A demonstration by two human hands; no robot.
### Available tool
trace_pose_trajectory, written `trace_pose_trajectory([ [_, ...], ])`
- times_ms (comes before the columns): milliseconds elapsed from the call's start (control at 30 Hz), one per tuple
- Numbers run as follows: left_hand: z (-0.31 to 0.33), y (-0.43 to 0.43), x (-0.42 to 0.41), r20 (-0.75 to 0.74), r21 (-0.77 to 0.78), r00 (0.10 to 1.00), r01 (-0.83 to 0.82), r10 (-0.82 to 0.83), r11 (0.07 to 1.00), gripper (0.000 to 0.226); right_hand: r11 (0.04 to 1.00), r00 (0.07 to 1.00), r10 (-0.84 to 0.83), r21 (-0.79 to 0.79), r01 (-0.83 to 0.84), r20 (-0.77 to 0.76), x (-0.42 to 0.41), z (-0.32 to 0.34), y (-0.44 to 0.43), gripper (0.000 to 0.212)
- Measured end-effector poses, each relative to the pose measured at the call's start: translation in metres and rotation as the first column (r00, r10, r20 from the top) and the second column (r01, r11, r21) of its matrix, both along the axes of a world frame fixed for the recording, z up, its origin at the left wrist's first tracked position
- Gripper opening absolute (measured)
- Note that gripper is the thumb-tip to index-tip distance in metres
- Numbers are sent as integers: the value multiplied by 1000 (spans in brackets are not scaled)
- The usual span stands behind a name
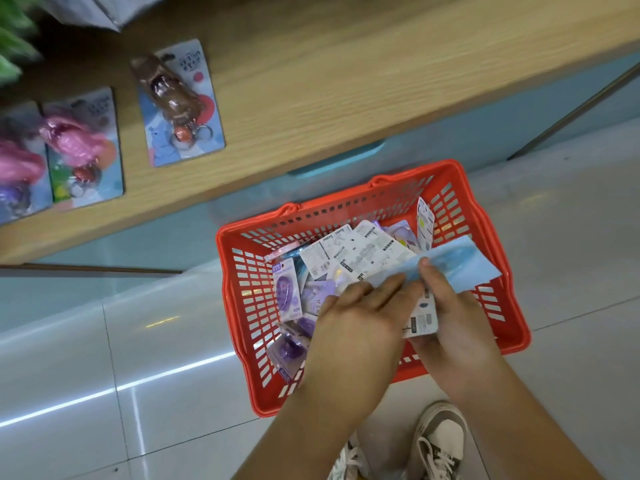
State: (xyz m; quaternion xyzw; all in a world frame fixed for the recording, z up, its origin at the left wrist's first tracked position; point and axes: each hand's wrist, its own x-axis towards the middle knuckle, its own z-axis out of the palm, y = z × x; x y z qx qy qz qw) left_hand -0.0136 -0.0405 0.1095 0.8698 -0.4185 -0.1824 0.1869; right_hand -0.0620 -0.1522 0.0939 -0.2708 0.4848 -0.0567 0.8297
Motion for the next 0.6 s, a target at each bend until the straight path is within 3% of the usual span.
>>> trace_pose_trajectory([
  [67,24,4,4,-232,-82,951,-230,206,970,33,996,1000,2,-84,-5,-31,-2,18,-7,36],
  [100,40,6,7,-393,-82,849,-416,354,906,21,994,999,-13,-111,9,-33,-2,30,-11,35],
  [167,67,14,13,-666,-5,504,-740,550,672,10,992,1000,-22,-123,21,-13,-1,58,-22,39],
  [233,93,19,19,-815,89,187,-896,549,436,10,994,1000,12,-109,-11,8,1,91,-30,39],
  [300,122,19,26,-862,136,28,-950,507,283,10,993,998,54,-109,-51,23,6,125,-33,41],
  [367,154,15,29,-873,122,-24,-978,487,171,10,986,994,107,-135,-101,37,11,161,-32,42],
  [433,190,9,34,-866,48,0,-996,500,82,11,978,986,158,-150,-148,58,15,202,-32,41],
  [500,236,7,39,-848,-81,82,-996,523,25,39,978,980,174,-135,-161,96,17,246,-32,43],
  [567,286,9,40,-785,-212,230,-972,575,99,61,977,969,191,-130,-172,158,15,295,-34,57],
  [600,315,9,40,-735,-261,309,-950,604,170,59,974,962,201,-137,-178,182,14,322,-36,66],
])
